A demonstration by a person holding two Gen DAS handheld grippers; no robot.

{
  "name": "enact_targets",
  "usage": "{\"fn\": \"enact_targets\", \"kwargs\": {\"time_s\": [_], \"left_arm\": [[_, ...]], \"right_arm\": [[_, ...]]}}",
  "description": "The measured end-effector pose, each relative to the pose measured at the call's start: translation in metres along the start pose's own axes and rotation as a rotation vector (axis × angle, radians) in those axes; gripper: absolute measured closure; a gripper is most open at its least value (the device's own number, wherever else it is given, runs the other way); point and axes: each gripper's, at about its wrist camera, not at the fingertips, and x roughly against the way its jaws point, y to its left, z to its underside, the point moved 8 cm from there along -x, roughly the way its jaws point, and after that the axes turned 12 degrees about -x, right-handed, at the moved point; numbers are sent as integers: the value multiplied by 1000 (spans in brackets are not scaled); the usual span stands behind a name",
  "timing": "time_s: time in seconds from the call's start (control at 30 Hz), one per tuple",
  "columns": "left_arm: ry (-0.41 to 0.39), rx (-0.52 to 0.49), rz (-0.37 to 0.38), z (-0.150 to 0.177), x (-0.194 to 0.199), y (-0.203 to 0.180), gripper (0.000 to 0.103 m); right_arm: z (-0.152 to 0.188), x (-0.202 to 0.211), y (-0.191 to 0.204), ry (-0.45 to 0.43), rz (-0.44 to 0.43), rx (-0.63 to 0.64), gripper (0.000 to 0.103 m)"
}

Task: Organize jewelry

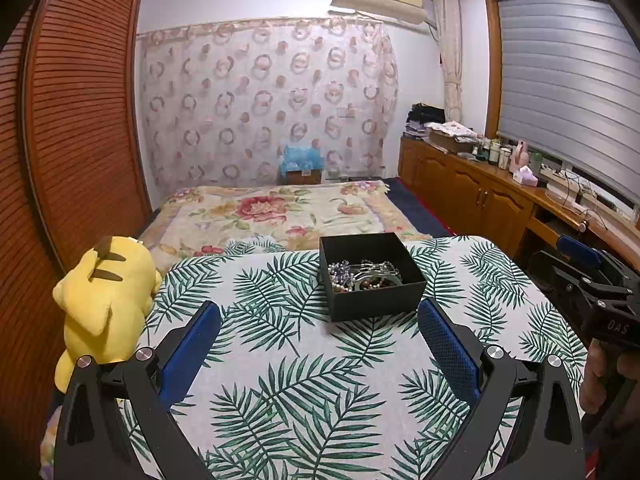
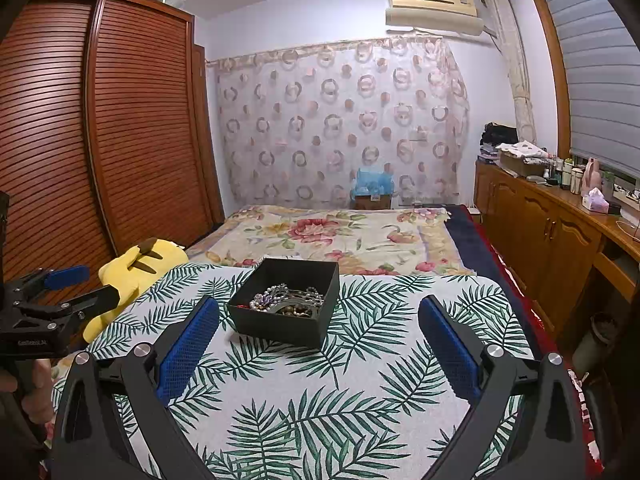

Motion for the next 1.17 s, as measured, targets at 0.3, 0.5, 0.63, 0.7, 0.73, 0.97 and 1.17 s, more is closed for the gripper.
{"fn": "enact_targets", "kwargs": {"time_s": [0.3,0.5,0.63,0.7,0.73,0.97,1.17], "left_arm": [[0,0,2,1,-1,1,8],[0,1,1,1,-1,1,8],[0,-1,1,0,0,0,8],[0,0,1,1,-1,1,8],[-1,1,2,1,-1,1,8],[0,0,4,1,-1,-2,8],[3,2,7,0,-1,-5,8]], "right_arm": [[0,0,0,-2,1,1,3],[-1,1,-2,-2,0,0,3],[0,1,-1,-2,0,0,3],[-1,1,-1,-2,0,0,3],[0,1,-1,-3,0,0,3],[0,1,-1,-4,0,0,3],[-1,1,-1,-4,-1,-3,3]]}}
